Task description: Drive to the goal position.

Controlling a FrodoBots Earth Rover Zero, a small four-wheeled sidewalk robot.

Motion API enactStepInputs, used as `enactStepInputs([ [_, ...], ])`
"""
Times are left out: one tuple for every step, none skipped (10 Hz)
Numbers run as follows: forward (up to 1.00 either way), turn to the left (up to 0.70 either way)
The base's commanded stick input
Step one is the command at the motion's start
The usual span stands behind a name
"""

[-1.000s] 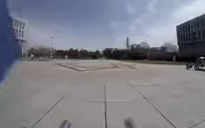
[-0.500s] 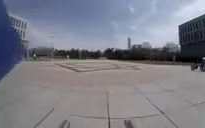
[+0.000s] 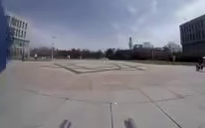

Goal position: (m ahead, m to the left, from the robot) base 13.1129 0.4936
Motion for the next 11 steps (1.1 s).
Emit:
enactStepInputs([
  [0.85,0.0],
  [0.85,0.0],
  [0.85,0.0],
  [0.85,0.0],
  [0.85,0.0],
  [0.85,0.0],
  [0.85,0.0],
  [0.85,0.0],
  [0.85,0.0],
  [0.85,0.0],
  [0.85,0.0],
])
